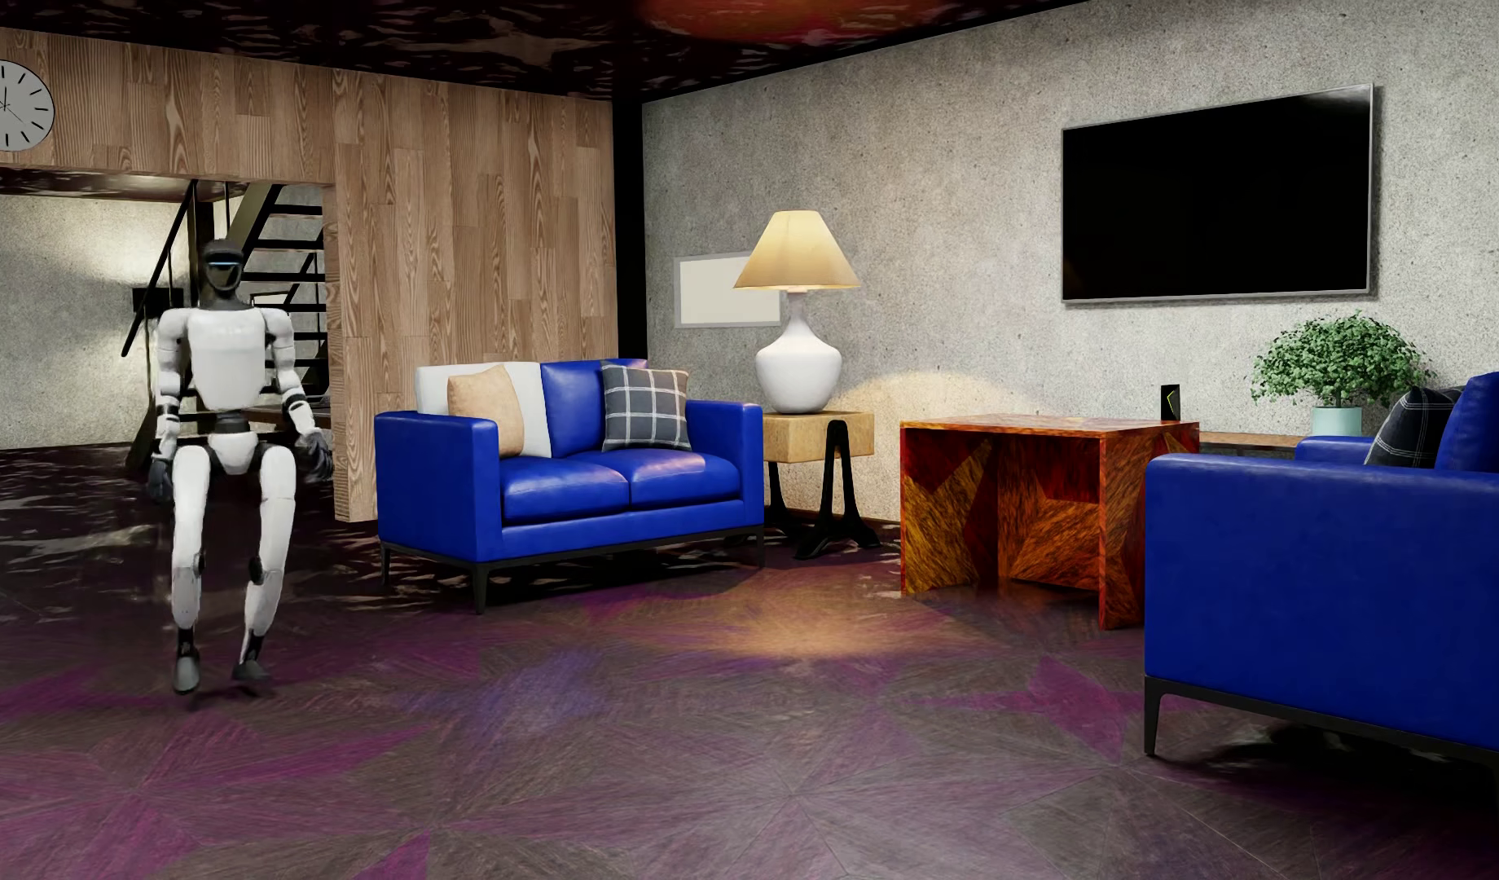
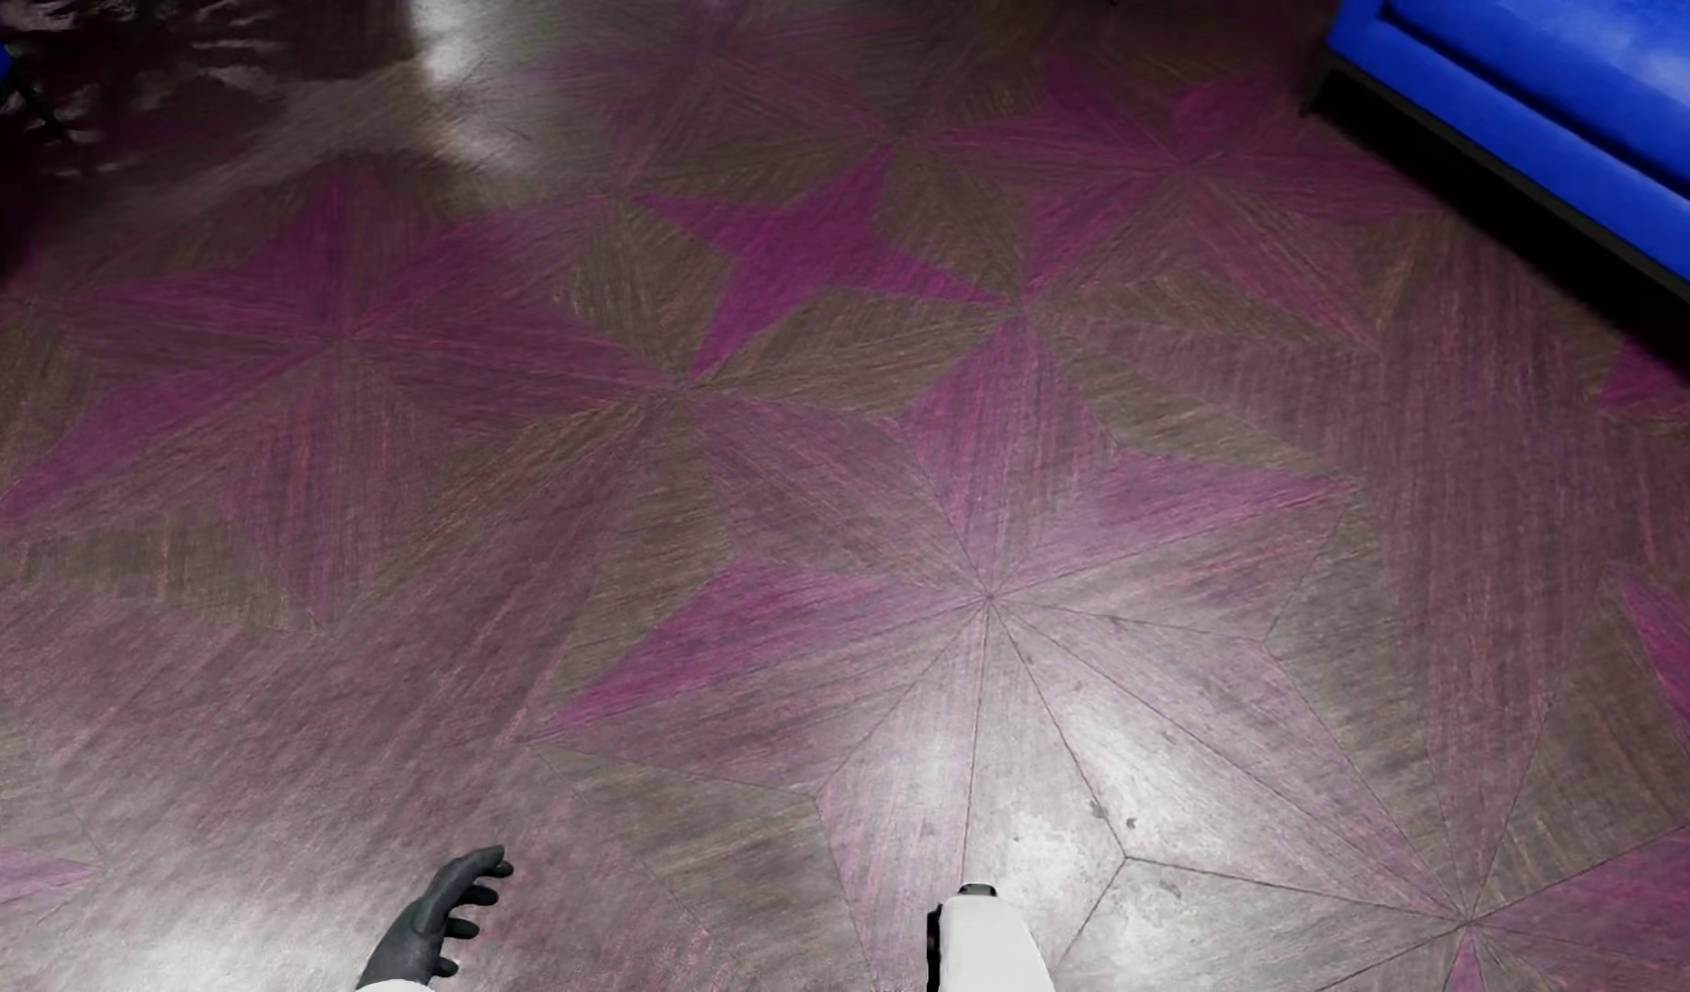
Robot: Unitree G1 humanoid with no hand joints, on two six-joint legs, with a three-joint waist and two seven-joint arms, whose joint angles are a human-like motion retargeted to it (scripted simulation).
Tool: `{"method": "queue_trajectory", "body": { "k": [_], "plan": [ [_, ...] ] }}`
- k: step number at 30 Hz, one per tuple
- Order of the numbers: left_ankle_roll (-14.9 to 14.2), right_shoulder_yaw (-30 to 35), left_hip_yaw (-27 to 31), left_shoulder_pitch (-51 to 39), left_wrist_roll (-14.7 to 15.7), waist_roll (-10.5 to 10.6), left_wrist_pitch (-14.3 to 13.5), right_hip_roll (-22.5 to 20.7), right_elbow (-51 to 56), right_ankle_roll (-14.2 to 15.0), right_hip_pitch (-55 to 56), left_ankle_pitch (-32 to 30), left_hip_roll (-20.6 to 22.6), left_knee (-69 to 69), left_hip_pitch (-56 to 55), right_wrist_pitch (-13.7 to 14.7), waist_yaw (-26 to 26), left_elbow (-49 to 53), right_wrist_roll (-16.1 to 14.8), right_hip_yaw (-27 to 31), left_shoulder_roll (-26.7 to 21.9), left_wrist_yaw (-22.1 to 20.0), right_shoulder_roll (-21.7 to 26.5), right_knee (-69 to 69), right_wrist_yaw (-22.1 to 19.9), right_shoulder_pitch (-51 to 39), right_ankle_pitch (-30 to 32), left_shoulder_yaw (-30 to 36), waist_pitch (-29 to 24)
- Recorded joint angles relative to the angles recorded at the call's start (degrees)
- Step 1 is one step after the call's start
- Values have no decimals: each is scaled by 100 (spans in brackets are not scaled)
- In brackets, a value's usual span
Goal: Approach the dark desk
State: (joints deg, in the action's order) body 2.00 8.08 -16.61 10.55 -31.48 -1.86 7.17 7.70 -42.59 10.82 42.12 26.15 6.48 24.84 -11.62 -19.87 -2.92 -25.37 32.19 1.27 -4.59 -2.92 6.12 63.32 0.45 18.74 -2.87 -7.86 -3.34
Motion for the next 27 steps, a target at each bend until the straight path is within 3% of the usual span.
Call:
{"method": "queue_trajectory", "body": {
  "k": [3,5,7,8,9,10,11,12,13,14,15,16,17,18,19,21,22,23,24,25,27],
  "plan": [
    [382,-303,1201,-710,-40,-44,-35,-1193,620,329,362,-68,802,25,-126,100,-95,0,338,79,-65,-44,157,-854,-256,507,7,359,25],
    [589,-501,2026,-1189,-304,-70,-102,-1944,837,338,184,-75,1320,62,-69,72,-93,-179,488,324,-68,-2,336,-2292,-239,933,15,883,75],
    [783,-704,2768,-1479,-686,-82,-116,-2073,836,397,-243,-110,1737,-2,139,-47,-68,-428,710,110,-43,72,554,-3638,-12,1201,98,1403,171],
    [777,-862,3143,-1522,-786,-67,-110,-1796,824,184,-425,-120,1881,-27,296,-30,-103,-580,872,-106,-49,111,635,-3784,-73,1264,8,1617,224],
    [650,-1094,3485,-1485,-775,-32,-80,-1729,814,-1191,-598,-144,1960,-6,450,22,-153,-744,950,-182,-85,127,641,-3943,-237,1264,-35,1771,277],
    [-9,-1456,3682,-1403,-739,14,-18,-1544,828,-1886,-669,-154,1994,201,519,47,-201,-935,851,-419,-153,136,553,-3929,-575,1195,103,1892,310],
    [-1265,-1863,3682,-1279,-689,71,109,-1331,816,-2139,-713,-380,1945,696,405,78,-267,-1188,579,-637,-228,131,398,-3772,-887,1065,-34,1960,313],
    [-1605,-2170,3026,-1172,-675,132,340,-1054,768,-2164,-838,-865,2106,1554,174,124,-410,-1532,310,-1026,-351,161,217,-3621,-1176,908,-299,1989,296],
    [-1620,-2259,1714,-1138,-730,205,621,-712,708,-2084,-1016,-1382,1834,2774,-413,139,-630,-1903,232,-1562,-520,243,119,-3471,-1342,717,-582,2034,256],
    [-1625,-2211,1394,-1145,-834,257,904,-477,703,-2012,-1285,-1358,1083,3786,-935,253,-667,-2263,240,-1954,-657,294,139,-3484,-1344,483,-782,2061,239],
    [-1724,-2054,1033,-1049,-919,321,1114,-398,701,-1928,-1573,-1325,10,4537,-1343,297,-572,-2427,310,-2228,-816,324,226,-3570,-1387,102,-934,1994,235],
    [-1076,-1848,814,-910,-856,395,1174,-441,714,-1847,-1878,-1439,-901,4977,-1672,534,-375,-2480,378,-2377,-962,308,405,-3689,-1449,-224,-1065,1743,232],
    [-83,-1671,684,-661,-674,462,1100,-503,659,-1760,-2155,-1564,-1496,5116,-1984,786,-137,-2383,423,-2455,-1079,213,606,-3761,-1531,-615,-1211,1384,228],
    [352,-1460,794,-380,-412,506,952,-558,634,-1671,-2411,-1433,-1690,5026,-2288,1027,104,-2174,405,-2502,-1211,111,787,-3781,-1563,-1061,-1376,959,222],
    [325,-1170,1003,-65,-118,525,788,-574,625,-1574,-2646,-1423,-1649,4740,-2577,1181,323,-1915,468,-2511,-1311,-19,1014,-3781,-1547,-1548,-1541,527,216],
    [-108,-494,1326,610,404,514,548,-534,620,-1369,-3047,-1475,-1374,3478,-2889,1275,652,-1413,618,-2453,-1320,-357,1418,-3752,-1441,-2643,-1858,-286,226],
    [-218,-147,1374,905,578,494,529,-506,605,-1267,-3260,-1636,-1272,2477,-2877,1187,758,-1241,649,-2433,-1211,-554,1562,-3805,-1284,-3189,-1979,-663,245],
    [-434,187,1425,1139,686,462,585,-487,622,-1165,-3511,-2040,-1155,1228,-2764,1038,834,-1123,698,-2450,-1043,-713,1667,-3963,-1072,-3690,-2067,-987,277],
    [-1123,508,1500,1340,769,428,639,-504,664,-1050,-3770,-2258,-1099,-117,-2530,908,890,-1034,784,-2484,-849,-804,1721,-4136,-841,-4128,-2150,-1300,319],
    [-1540,731,1524,1529,786,408,709,-505,746,-889,-4024,-2050,-1118,-1063,-2290,796,944,-979,858,-2507,-640,-846,1707,-4208,-635,-4444,-2257,-1548,357],
    [-775,828,749,1747,711,385,778,-333,1013,-510,-4483,-2678,-1188,-1106,-2004,632,1028,-1061,914,-2523,-153,-678,1555,-4168,-670,-4602,-2339,-1729,404]
  ]
}}
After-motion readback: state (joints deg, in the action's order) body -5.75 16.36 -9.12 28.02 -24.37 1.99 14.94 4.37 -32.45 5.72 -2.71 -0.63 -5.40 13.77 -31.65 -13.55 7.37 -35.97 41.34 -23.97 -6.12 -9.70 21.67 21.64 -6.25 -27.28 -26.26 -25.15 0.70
